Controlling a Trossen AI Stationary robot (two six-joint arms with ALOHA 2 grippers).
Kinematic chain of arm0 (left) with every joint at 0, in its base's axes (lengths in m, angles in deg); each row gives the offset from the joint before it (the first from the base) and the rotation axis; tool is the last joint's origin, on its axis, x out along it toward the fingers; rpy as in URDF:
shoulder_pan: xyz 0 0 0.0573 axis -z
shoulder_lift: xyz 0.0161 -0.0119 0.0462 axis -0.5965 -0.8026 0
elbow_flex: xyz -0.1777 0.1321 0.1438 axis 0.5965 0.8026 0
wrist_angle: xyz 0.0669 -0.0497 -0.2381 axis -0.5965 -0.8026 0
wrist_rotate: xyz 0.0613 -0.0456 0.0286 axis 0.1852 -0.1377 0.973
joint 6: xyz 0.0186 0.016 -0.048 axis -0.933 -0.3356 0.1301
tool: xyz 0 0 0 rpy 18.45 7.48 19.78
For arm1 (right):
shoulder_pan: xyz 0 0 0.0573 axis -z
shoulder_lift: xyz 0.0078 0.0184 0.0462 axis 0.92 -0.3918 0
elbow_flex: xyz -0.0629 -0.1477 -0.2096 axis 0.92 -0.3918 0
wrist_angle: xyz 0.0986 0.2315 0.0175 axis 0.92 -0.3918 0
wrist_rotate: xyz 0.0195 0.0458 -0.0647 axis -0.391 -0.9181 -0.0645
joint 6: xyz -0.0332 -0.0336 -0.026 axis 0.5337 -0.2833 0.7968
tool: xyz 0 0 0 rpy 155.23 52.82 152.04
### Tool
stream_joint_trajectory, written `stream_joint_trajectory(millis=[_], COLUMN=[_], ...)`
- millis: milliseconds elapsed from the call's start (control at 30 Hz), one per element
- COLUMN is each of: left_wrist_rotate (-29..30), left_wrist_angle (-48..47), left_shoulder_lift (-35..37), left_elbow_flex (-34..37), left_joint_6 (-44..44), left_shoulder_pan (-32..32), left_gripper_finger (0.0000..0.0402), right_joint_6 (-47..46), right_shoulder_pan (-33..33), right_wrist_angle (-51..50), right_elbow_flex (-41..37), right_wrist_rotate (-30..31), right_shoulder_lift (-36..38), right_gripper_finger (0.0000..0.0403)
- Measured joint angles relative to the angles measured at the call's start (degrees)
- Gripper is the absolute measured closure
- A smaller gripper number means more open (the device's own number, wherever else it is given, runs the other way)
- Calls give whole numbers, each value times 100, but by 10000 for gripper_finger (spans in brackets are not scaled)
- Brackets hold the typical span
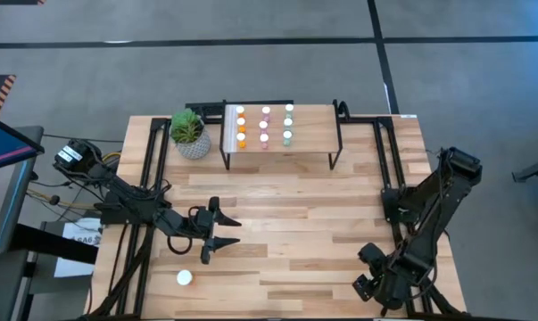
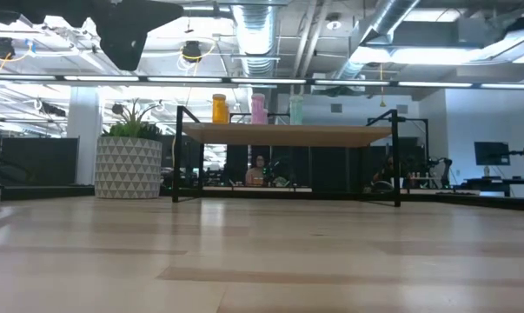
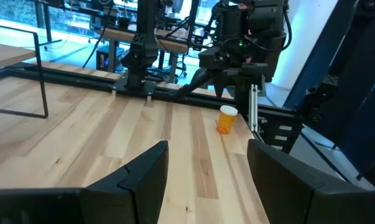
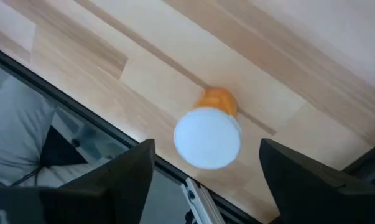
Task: Pick and place medicine bottles onto shelf by color
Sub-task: Put the right big orange pill bottle on the shelf
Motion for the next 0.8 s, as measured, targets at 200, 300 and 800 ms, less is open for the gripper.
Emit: stream_joint_trajectory(millis=[200, 300, 800], left_wrist_rotate=[0, 2, 1], left_wrist_angle=[-2, -7, -9], left_shoulder_lift=[1, 0, 0], left_elbow_flex=[0, 0, 0], left_joint_6=[0, 0, -2], left_shoulder_pan=[2, 2, 1], left_gripper_finger=[194, 194, 194], right_joint_6=[149, 326, 561], right_shoulder_pan=[96, 98, 131], right_wrist_angle=[82, 218, 465], right_elbow_flex=[-2, -3, -2], right_wrist_rotate=[-8, -78, -569], right_shoulder_lift=[-222, -499, -914], right_gripper_finger=[63, 63, 104])
